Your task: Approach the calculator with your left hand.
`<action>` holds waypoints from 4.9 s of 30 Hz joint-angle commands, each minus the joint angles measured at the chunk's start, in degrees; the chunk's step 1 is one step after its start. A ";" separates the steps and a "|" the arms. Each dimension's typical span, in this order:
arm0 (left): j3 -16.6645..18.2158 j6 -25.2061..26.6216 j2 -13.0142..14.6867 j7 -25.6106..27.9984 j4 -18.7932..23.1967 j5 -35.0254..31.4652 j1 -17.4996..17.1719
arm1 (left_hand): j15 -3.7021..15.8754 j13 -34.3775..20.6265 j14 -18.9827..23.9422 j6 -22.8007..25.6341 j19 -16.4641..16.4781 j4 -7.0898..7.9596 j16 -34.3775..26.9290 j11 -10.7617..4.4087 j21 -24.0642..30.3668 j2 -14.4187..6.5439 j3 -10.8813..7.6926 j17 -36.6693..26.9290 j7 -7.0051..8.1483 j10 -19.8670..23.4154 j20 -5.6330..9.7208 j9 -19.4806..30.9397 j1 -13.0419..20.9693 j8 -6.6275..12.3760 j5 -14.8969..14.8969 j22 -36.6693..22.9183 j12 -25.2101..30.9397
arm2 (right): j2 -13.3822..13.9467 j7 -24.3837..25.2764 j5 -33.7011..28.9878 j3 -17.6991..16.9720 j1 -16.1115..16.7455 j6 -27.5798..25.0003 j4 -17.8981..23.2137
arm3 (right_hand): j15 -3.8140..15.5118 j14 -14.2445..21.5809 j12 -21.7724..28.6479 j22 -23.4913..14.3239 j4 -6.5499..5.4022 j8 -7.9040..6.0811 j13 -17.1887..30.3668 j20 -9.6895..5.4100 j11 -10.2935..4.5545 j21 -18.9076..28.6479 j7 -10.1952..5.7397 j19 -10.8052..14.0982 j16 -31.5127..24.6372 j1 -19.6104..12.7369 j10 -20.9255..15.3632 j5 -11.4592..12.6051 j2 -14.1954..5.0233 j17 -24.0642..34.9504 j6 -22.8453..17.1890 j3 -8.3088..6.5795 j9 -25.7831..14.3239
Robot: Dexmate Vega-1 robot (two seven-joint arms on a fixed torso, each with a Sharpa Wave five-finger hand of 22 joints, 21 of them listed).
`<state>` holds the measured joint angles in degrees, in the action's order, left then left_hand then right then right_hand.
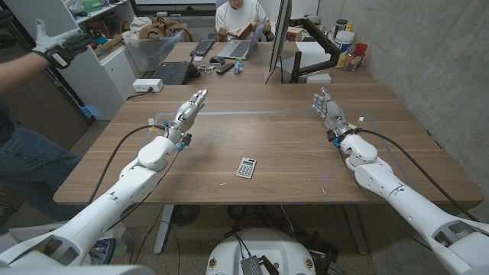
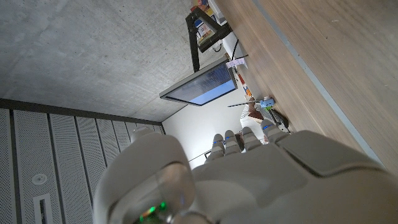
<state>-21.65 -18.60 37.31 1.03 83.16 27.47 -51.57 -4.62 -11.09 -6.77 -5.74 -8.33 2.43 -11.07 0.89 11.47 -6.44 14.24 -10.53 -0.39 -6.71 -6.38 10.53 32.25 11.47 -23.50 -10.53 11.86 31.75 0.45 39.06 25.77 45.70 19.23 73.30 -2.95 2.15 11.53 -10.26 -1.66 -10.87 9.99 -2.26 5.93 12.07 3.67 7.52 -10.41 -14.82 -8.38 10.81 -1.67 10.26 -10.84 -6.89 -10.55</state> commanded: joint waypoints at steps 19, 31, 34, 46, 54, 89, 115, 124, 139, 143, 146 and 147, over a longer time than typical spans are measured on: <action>0.39 1.55 4.39 1.25 6.35 -3.82 -2.03 | 0.18 -0.30 2.22 4.37 5.52 -2.14 -0.70 -1.28 1.85 -0.11 -0.37 -0.33 4.05 2.50 -5.72 0.43 4.59 1.40 1.23 -0.11 1.21 | -0.48 -0.32 0.27 0.08 -0.39 0.66 -0.86 | -0.40 -0.01 0.09 -0.30 0.42 -0.12 0.31 0.06 -0.25 -0.30 -0.59 0.15 -0.13 -0.10 -0.19 0.40 -0.76 0.13 0.05 -0.12 -0.08; 0.69 2.59 6.46 2.53 9.96 -6.22 -2.89 | 0.42 -0.31 2.21 5.50 5.71 -2.36 -0.56 -1.34 1.69 -0.21 -0.43 -0.38 4.10 3.25 -5.75 0.44 5.12 1.57 1.46 -0.10 1.40 | -0.01 -0.21 0.21 -0.31 -0.38 0.88 -0.48 | -0.37 -0.03 0.09 -0.30 0.49 -0.12 0.31 0.10 -0.32 -0.32 -0.68 0.16 -0.12 -0.10 -0.17 0.40 -0.79 0.12 0.07 -0.08 -0.09; 0.74 3.07 7.03 3.14 10.91 -7.13 -3.19 | 0.41 -0.31 2.37 5.46 5.71 -2.38 -0.61 -1.34 1.65 -0.23 -0.43 -0.39 4.04 3.33 -5.76 0.44 5.19 1.51 1.49 -0.09 1.41 | -0.08 -0.30 0.29 -0.38 -0.41 1.10 -0.57 | -0.37 -0.02 0.10 -0.30 0.50 -0.12 0.31 0.09 -0.28 -0.34 -0.68 0.14 -0.13 -0.10 -0.19 0.40 -0.79 0.12 0.07 -0.07 -0.09; -0.22 4.30 7.92 3.33 12.25 -9.57 -2.78 | 0.62 -0.33 2.73 5.36 5.91 -2.54 -0.65 -1.43 1.54 -0.35 -0.49 -0.44 3.26 3.63 -5.73 0.45 5.61 1.25 1.68 -0.09 1.42 | -0.44 -0.42 0.20 -0.31 -0.67 1.55 -1.07 | -0.43 0.07 0.12 -0.30 0.58 -0.13 0.31 0.09 -0.29 -0.34 -0.80 0.18 -0.17 -0.13 -0.22 0.41 -0.86 0.12 0.07 -0.05 -0.09; -0.84 4.71 8.38 2.52 12.85 -10.34 -2.12 | 0.70 -0.34 2.82 5.29 5.87 -2.63 -0.64 -1.46 1.44 -0.48 -0.58 -0.46 3.15 3.74 -5.74 0.44 5.87 1.13 1.76 -0.09 1.41 | -0.56 -0.67 0.43 -0.33 -0.93 1.51 -1.05 | -0.39 0.15 0.17 -0.30 0.62 -0.16 0.31 0.08 -0.23 -0.33 -0.88 0.25 -0.19 -0.13 -0.36 0.41 -0.88 0.12 0.00 -0.03 -0.10; -2.11 7.99 12.82 3.03 19.91 -17.71 -2.65 | 0.71 -0.36 3.17 5.09 5.12 -3.25 -0.58 -1.62 0.85 -1.33 -1.31 -0.49 3.09 3.88 -5.71 0.45 7.50 0.72 2.22 -0.08 1.24 | -1.17 -0.44 0.22 -0.72 -1.58 2.25 -1.93 | -0.50 0.13 0.08 -0.31 0.74 -0.16 0.32 0.14 -0.47 -0.39 -0.92 0.22 -0.17 -0.08 -0.13 0.41 -1.01 0.13 0.01 0.06 -0.11; -2.75 9.60 15.79 4.07 24.73 -24.80 -3.61 | 0.75 -0.38 2.75 4.55 4.68 -3.54 -0.33 -1.76 0.55 -1.57 -1.59 -0.54 3.10 3.34 -5.76 0.47 8.28 0.33 2.60 -0.10 0.89 | -0.80 -0.87 0.03 -0.42 -1.91 1.86 -1.37 | -0.44 0.22 0.12 -0.31 0.82 -0.15 0.32 0.22 -0.23 -0.43 -1.02 0.20 -0.19 -0.04 -0.21 0.41 -1.07 0.14 0.04 0.13 -0.12; -3.40 10.20 15.93 4.37 25.55 -27.31 -3.16 | 0.82 -0.38 2.84 4.03 4.71 -3.62 -0.35 -1.81 0.53 -1.62 -1.67 -0.56 3.13 3.11 -5.74 0.48 8.50 0.10 2.73 -0.10 0.77 | -0.97 -0.75 0.12 -0.49 -1.87 2.04 -1.62 | -0.44 0.22 0.15 -0.31 0.86 -0.15 0.32 0.24 -0.19 -0.43 -1.00 0.21 -0.19 -0.03 -0.27 0.41 -1.08 0.14 0.05 0.16 -0.12; -4.71 10.89 16.31 2.26 26.12 -28.96 -1.85 | 0.74 -0.40 3.32 3.55 5.10 -3.70 -0.49 -1.95 0.65 -1.67 -1.75 -0.61 3.24 2.92 -5.72 0.51 8.78 -0.09 2.96 -0.15 0.66 | -1.00 -0.89 0.57 -1.12 -1.63 2.80 -1.80 | 0.07 1.99 0.25 -0.31 0.92 -0.15 0.33 0.28 -0.56 -0.37 -1.04 0.41 -0.82 0.06 -0.54 0.41 -1.14 0.17 0.05 0.26 -0.12; -4.95 11.08 16.34 2.09 26.33 -29.27 -1.80 | 0.73 -0.40 3.32 3.53 5.09 -3.71 -0.48 -1.96 0.64 -1.65 -1.75 -0.61 3.25 2.90 -5.73 0.51 8.83 -0.09 3.00 -0.16 0.64 | -0.84 -0.43 0.53 -1.39 -1.34 2.99 -1.50 | 0.16 2.05 0.34 -0.30 0.97 -0.18 0.33 0.14 -0.51 -0.37 -1.03 0.46 -0.77 0.04 -0.80 0.41 -1.15 0.17 -0.03 0.27 -0.12; -5.17 11.11 16.42 1.78 26.46 -29.53 -1.65 | 0.72 -0.40 3.32 3.49 5.09 -3.73 -0.47 -1.92 0.63 -1.64 -1.76 -0.62 3.21 2.86 -5.74 0.52 8.87 -0.10 3.04 -0.16 0.62 | -0.62 -0.32 0.59 -1.53 -1.10 2.94 -1.18 | 0.19 1.98 0.31 -0.30 0.98 -0.19 0.33 0.12 -0.72 -0.39 -1.05 0.41 -0.71 0.04 -0.73 0.41 -1.16 0.16 -0.04 0.28 -0.12; -5.27 11.09 16.46 1.63 26.51 -29.65 -1.58 | 0.68 -0.40 3.27 3.47 5.09 -3.73 -0.45 -1.90 0.63 -1.64 -1.76 -0.62 3.19 2.89 -5.75 0.52 8.88 -0.10 3.05 -0.16 0.63 | -0.52 -0.23 0.57 -1.56 -1.03 2.89 -1.06 | 0.18 1.95 0.30 -0.30 0.99 -0.19 0.33 0.14 -0.72 -0.40 -1.06 0.39 -0.69 0.04 -0.72 0.41 -1.16 0.16 -0.05 0.29 -0.12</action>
<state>-26.12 -7.94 53.52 3.88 109.21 -1.19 -53.78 -3.76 -11.32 -3.76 -1.85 -3.31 -1.03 -11.51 -0.92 12.08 -8.01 12.33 -11.08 2.67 -3.22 -11.97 10.79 40.45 11.41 -20.73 -10.52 12.49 30.80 -0.29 39.47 24.73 44.11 21.82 71.61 -2.86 3.71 11.53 -10.25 -0.95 -10.87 9.98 -2.25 5.53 11.63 2.85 7.52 -10.81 -14.66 -8.80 10.81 -2.44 10.25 -10.86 -6.66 -10.52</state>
